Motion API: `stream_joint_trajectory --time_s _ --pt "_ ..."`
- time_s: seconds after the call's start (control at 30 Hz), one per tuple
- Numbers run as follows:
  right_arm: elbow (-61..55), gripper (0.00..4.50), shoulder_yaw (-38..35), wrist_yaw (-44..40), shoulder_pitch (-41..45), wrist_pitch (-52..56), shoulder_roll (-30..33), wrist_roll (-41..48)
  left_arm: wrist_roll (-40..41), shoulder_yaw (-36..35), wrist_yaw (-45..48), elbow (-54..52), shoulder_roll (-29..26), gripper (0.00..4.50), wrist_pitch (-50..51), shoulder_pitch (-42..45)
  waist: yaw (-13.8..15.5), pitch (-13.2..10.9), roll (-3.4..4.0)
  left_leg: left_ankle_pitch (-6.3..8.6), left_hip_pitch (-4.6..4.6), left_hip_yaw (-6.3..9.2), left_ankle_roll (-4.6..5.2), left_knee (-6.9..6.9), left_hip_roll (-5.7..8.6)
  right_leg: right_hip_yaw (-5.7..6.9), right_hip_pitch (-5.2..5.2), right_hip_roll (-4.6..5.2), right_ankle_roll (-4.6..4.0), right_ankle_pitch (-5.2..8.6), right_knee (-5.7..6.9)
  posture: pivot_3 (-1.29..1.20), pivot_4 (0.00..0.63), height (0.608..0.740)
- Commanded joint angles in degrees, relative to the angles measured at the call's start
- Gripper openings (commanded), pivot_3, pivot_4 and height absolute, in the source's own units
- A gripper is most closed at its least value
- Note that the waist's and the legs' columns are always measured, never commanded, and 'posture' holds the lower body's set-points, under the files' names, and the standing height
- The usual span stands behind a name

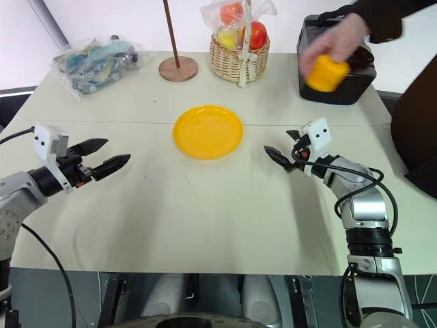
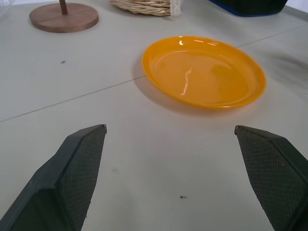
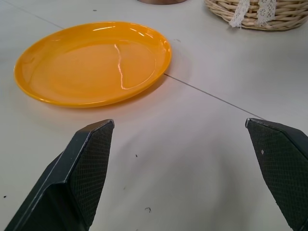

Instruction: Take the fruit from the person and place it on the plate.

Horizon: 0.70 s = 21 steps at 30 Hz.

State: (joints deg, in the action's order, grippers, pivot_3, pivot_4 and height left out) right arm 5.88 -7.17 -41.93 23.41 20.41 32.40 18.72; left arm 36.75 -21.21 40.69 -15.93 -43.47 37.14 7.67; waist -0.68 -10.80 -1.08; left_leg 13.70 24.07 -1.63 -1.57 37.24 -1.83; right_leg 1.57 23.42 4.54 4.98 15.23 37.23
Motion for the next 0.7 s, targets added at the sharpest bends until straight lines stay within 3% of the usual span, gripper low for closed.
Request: stream_joint_trajectory --time_s 0.03,0.57,0.7 --pt "-0.5 4.47 -0.3 0.3 1.4 -1.5 -0.5 -0.1 0.1 -0.8 -0.3 -1.2 -0.2 4.50 -0.7 0.9 0.0 0.0 0.00 0.00 0.00 0.00 0.00 0.00 0.00 0.00 0.00 0.00 0.00 0.00 0.00 0.00 0.150 0.740" --pt "0.5 4.47 0.1 0.8 1.9 -2.5 -1.7 -0.5 -1.6 -0.6 -0.8 0.7 -0.1 4.50 -2.1 4.2 0.0 0.0 0.00 0.00 0.00 0.00 0.00 0.00 0.01 0.00 0.00 0.00 0.00 0.00 0.00 0.00 0.150 0.740" --pt "-7.1 4.47 -1.6 -4.1 1.6 6.9 0.2 8.0 -1.6 -0.7 -0.7 0.6 -0.2 4.50 -2.2 3.9 0.0 0.0 0.03 0.00 0.00 0.00 0.00 0.00 0.00 0.00 0.00 0.00 0.00 0.00 0.00 0.00 0.150 0.740"
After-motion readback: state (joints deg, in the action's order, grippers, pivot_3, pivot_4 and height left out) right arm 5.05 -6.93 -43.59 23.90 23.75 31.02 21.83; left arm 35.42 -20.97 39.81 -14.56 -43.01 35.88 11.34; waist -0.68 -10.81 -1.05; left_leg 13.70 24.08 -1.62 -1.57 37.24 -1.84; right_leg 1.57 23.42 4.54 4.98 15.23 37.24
